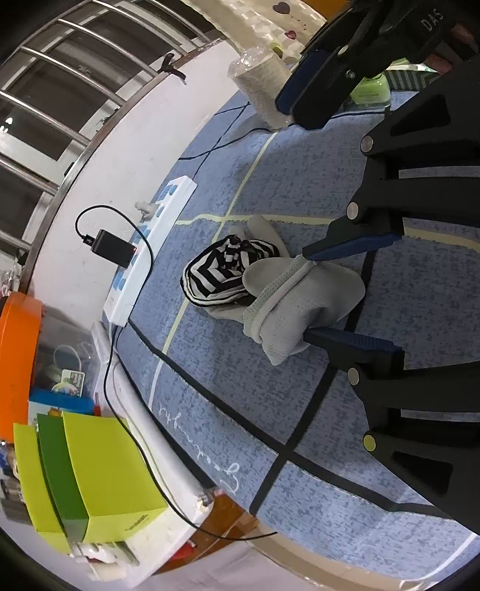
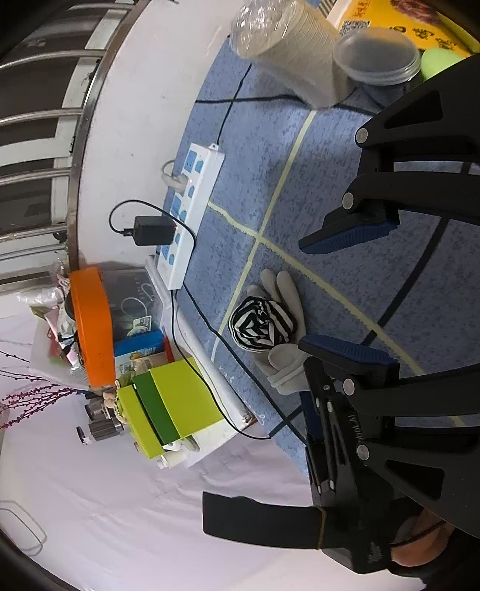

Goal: Organize soft objects
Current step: 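Grasp the grey glove with the left tool while the right tool grasps the striped sock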

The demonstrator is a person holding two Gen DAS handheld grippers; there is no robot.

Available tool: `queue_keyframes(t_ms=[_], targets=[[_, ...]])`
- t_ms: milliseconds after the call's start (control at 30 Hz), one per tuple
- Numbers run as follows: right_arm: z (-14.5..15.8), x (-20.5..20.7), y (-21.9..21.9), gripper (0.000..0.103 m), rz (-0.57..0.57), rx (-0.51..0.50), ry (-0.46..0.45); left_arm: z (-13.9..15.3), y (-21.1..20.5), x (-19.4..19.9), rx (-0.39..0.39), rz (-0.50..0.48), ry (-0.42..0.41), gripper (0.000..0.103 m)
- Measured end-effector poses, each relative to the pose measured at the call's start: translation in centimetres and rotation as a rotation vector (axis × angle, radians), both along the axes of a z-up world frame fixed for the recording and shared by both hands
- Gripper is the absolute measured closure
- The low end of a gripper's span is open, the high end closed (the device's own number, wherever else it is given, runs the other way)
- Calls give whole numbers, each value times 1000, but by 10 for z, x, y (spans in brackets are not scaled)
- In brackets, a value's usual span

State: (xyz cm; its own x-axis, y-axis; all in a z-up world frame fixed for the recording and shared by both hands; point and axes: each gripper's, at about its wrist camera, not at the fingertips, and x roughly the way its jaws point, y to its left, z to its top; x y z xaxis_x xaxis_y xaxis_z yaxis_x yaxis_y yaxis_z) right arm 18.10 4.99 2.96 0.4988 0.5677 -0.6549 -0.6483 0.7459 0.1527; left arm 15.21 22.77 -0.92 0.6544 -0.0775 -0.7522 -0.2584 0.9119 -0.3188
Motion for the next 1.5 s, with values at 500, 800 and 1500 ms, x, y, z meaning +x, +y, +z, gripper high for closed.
queue_keyframes(t_ms=[500,800,1500], targets=[[-22,20,25,56,12,0,73,2,-15,-23,-4,-132,-40,89],[-28,12,30,56,42,9,107,4,-26,-62,-24,-221,-36,89],[-39,2,22,87,20,-46,106,-7,-17,-52,-49,-154,-11,85]])
